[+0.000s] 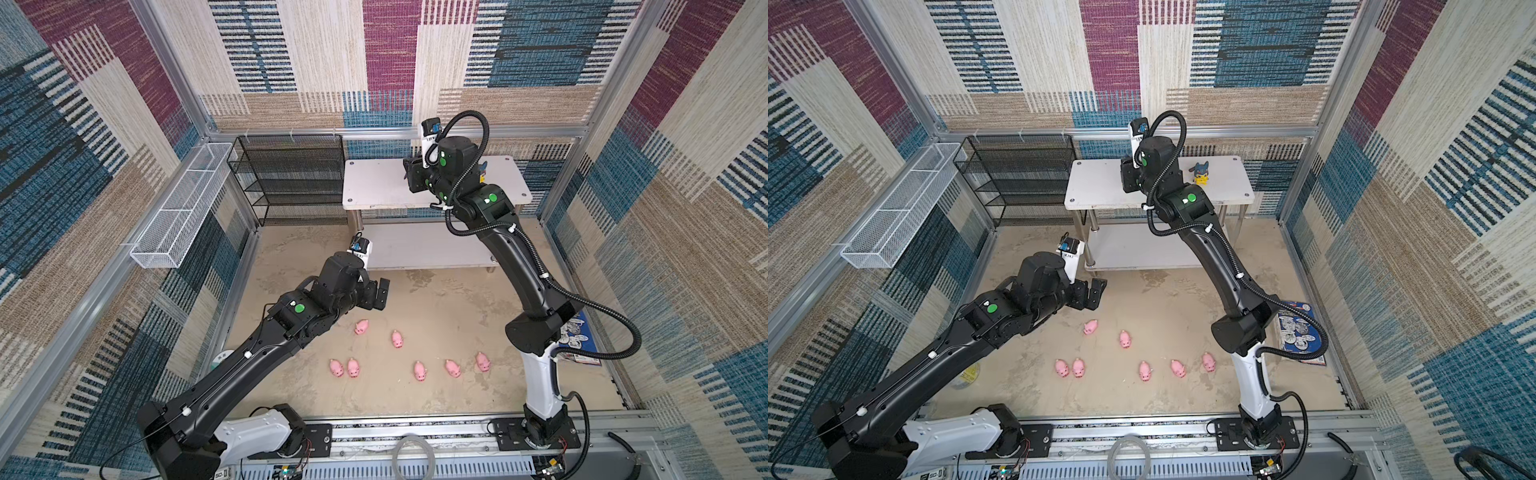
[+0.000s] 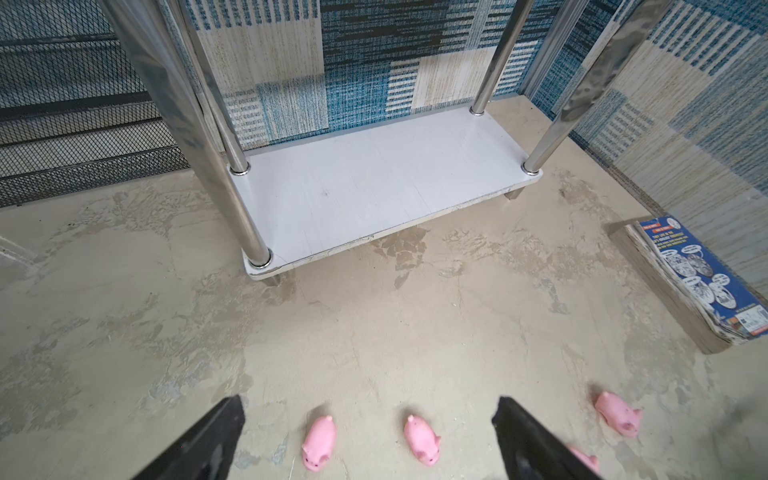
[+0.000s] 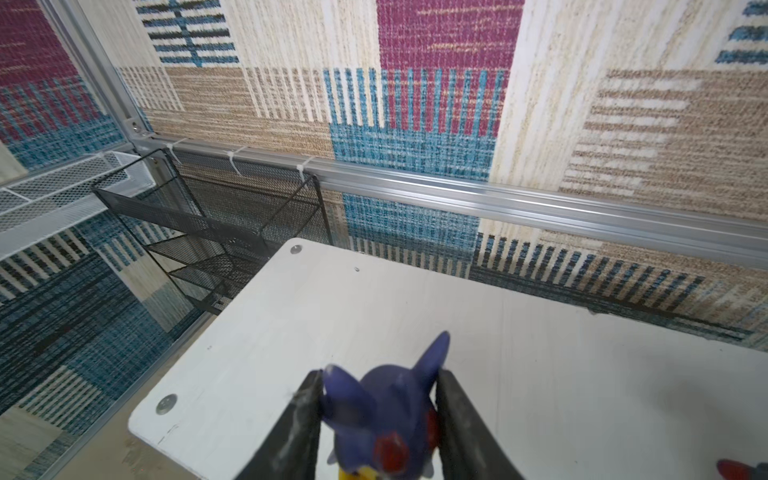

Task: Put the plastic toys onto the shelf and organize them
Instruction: 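Carry the dark blue figure above the shelf with the right gripper while the left withdraws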

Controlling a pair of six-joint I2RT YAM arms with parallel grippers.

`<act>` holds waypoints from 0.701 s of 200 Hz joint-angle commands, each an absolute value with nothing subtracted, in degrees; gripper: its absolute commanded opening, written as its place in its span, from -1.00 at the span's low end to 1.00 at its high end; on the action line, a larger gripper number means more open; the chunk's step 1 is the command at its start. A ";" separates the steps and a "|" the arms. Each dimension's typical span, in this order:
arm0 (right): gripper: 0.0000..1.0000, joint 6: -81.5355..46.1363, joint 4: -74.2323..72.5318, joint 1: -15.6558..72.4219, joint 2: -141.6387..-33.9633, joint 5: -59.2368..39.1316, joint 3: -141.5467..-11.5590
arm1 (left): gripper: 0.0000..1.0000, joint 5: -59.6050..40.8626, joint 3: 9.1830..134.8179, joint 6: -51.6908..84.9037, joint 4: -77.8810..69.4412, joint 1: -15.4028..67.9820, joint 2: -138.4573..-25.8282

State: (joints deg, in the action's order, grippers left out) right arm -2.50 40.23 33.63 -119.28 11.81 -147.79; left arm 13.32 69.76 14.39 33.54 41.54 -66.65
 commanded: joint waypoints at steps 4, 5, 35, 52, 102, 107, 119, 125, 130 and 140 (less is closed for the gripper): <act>-0.27 -3.10 39.55 33.66 -119.17 15.94 -146.45 | 0.99 14.25 70.39 14.59 33.94 41.54 -67.03; -0.27 -3.09 39.59 33.71 -119.22 16.01 -146.44 | 0.99 14.24 70.39 14.54 33.89 41.51 -67.04; -0.26 -3.11 39.90 33.66 -119.44 17.67 -146.46 | 0.98 13.69 70.66 14.49 33.24 41.63 -67.66; -0.26 -3.09 39.81 33.58 -119.54 18.00 -146.39 | 0.98 13.67 70.93 14.29 32.70 41.65 -68.47; -0.25 -4.52 40.09 32.15 -119.75 17.36 -145.92 | 0.98 13.88 72.67 13.80 32.53 41.87 -71.65; -0.25 -4.65 40.08 31.88 -119.70 17.13 -145.83 | 0.98 13.97 72.84 13.71 32.54 41.89 -71.80; -0.25 -5.00 40.08 31.25 -119.47 16.47 -145.42 | 0.98 14.13 73.07 13.58 32.40 41.99 -72.15; -0.25 -5.09 39.98 30.99 -119.44 16.31 -145.37 | 0.98 14.21 73.13 13.54 32.26 42.00 -72.31; -0.25 -5.19 39.99 30.87 -119.47 16.30 -145.37 | 0.99 14.24 73.17 13.41 32.13 42.01 -72.36; -0.25 -5.41 40.03 30.53 -119.54 16.04 -145.28 | 0.99 14.25 73.21 13.37 31.81 42.10 -72.55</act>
